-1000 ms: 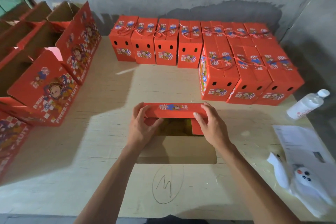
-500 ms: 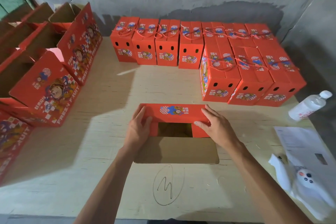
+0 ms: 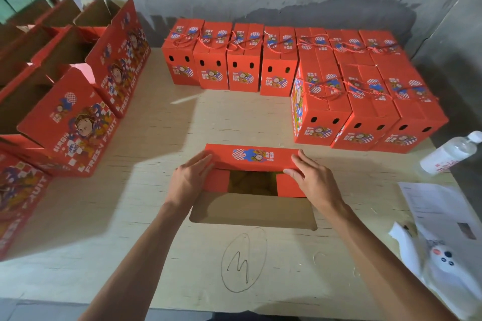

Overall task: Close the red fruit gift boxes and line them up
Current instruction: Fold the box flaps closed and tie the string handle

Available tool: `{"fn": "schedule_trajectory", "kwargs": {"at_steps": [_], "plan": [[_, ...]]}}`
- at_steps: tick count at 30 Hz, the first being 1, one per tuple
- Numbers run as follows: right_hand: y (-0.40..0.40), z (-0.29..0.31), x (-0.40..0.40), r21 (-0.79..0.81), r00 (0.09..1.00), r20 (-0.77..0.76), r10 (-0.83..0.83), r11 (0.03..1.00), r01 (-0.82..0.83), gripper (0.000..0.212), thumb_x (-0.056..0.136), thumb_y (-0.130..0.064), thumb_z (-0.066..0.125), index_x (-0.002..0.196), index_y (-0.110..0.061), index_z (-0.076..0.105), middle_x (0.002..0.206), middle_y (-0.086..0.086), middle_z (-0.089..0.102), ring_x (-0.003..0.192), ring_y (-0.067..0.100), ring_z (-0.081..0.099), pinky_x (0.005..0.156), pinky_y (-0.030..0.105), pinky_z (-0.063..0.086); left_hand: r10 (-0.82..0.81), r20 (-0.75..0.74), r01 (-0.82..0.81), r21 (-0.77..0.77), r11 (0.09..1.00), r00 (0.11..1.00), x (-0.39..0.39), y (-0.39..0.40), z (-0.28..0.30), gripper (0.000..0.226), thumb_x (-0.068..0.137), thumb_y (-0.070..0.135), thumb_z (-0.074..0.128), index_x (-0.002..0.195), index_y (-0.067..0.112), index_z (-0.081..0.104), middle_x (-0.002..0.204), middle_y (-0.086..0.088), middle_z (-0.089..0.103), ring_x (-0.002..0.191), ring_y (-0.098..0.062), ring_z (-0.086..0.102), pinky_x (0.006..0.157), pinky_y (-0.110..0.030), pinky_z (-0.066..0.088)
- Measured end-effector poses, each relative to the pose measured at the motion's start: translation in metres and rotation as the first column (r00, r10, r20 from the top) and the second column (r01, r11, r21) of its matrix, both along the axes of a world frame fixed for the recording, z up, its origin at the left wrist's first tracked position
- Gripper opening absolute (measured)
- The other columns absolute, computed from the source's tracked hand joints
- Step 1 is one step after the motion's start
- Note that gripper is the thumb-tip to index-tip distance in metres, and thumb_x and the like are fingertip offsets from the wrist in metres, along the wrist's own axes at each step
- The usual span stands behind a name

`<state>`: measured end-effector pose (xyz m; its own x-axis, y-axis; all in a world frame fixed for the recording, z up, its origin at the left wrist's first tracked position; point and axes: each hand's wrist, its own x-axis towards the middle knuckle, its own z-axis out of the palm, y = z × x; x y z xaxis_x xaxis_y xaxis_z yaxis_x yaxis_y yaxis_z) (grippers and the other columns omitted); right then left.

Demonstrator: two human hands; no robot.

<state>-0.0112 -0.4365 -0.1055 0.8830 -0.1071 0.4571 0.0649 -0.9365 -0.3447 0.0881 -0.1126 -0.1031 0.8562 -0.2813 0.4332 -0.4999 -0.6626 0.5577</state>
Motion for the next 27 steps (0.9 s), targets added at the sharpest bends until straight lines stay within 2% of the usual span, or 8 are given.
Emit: {"fn": "schedule_trajectory", "kwargs": {"at_steps": [2,5,10,12,16,19,24,27], "plan": [[-0.001,-0.001,-0.002,0.033,1.0,-0.007,0.006,0.999,-0.006,0.049,0.082,-0.027,0.086,0.12,0.002,0.074,0.131,0.023,0.066,0.102,0.035,0.075,0.08,0.048,0.064,-0.049,0.007,0.049,-0.015,0.999,0.999,0.001,0.005,-0.001,0.023,0.094,0.015,0.072,0.11,0.032,0.075,0.133,0.018,0.065,0.1,-0.007,0.068,0.082,-0.021,0.053],[-0.001,-0.001,-0.004,0.158,1.0,-0.031,0.007,0.988,-0.002,0.05,0.081,-0.028,0.086,0.123,-0.002,0.073,0.136,0.019,0.064,0.116,0.028,0.069,0.094,0.045,0.06,-0.027,0.022,0.028,-0.032,0.999,0.999,0.004,0.006,-0.002,0.022,0.09,0.009,0.078,0.105,0.024,0.081,0.123,0.012,0.073,0.098,-0.005,0.07,0.083,-0.016,0.051],[0.0,-0.003,-0.01,0.397,0.998,-0.064,0.027,0.918,0.001,0.052,0.085,-0.024,0.084,0.131,-0.007,0.069,0.148,0.007,0.056,0.132,0.006,0.056,0.106,0.031,0.053,0.002,0.029,-0.002,0.02,1.0,1.0,0.003,0.007,-0.001,0.021,0.085,0.015,0.083,0.103,0.026,0.083,0.111,0.012,0.077,0.096,-0.007,0.074,0.076,-0.029,0.061],[-0.003,-0.003,-0.013,0.474,0.995,-0.08,0.065,0.88,-0.019,0.048,0.09,-0.02,0.079,0.134,-0.007,0.067,0.152,0.004,0.052,0.135,-0.005,0.05,0.107,0.022,0.049,-0.04,0.032,0.038,0.06,0.997,0.999,0.004,0.009,0.0,0.016,0.087,0.019,0.081,0.101,0.026,0.083,0.112,0.013,0.076,0.104,-0.012,0.072,0.078,-0.034,0.062],[-0.008,-0.005,-0.02,0.54,0.985,-0.095,0.146,0.839,-0.072,0.038,0.1,-0.015,0.066,0.137,-0.006,0.063,0.157,0.0,0.046,0.142,0.0,0.045,0.113,0.019,0.041,-0.078,-0.034,0.078,0.004,0.997,0.996,0.001,0.011,0.0,0.021,0.091,0.03,0.075,0.11,0.024,0.081,0.12,0.014,0.073,0.115,-0.013,0.067,0.087,-0.035,0.06],[-0.002,-0.009,-0.021,0.665,0.993,-0.079,0.092,0.746,-0.016,0.032,0.102,-0.011,0.064,0.133,-0.004,0.066,0.154,-0.002,0.05,0.139,0.004,0.051,0.109,0.022,0.046,-0.048,-0.068,0.046,-0.03,0.998,0.996,-0.002,0.009,-0.003,0.019,0.088,0.016,0.081,0.107,0.017,0.082,0.119,0.007,0.074,0.109,-0.016,0.07,0.087,-0.04,0.06],[0.009,-0.009,-0.019,0.888,0.992,-0.126,-0.014,0.444,0.119,0.026,0.096,-0.005,0.07,0.121,-0.011,0.075,0.145,0.0,0.06,0.136,0.002,0.053,0.113,0.022,0.043,-0.061,-0.035,0.061,-0.004,0.998,0.997,0.001,0.008,-0.005,0.016,0.084,0.008,0.083,0.1,0.012,0.083,0.117,0.002,0.076,0.103,-0.023,0.072,0.084,-0.042,0.061],[0.012,-0.002,-0.015,0.885,0.984,-0.174,-0.033,0.432,0.171,0.026,0.095,-0.006,0.07,0.118,-0.017,0.077,0.135,-0.013,0.063,0.13,-0.006,0.054,0.105,0.011,0.043,-0.043,-0.021,0.043,-0.002,0.999,0.999,-0.002,0.007,-0.004,0.015,0.086,0.008,0.082,0.1,0.012,0.083,0.116,0.001,0.076,0.102,-0.024,0.072,0.081,-0.041,0.062]]}}
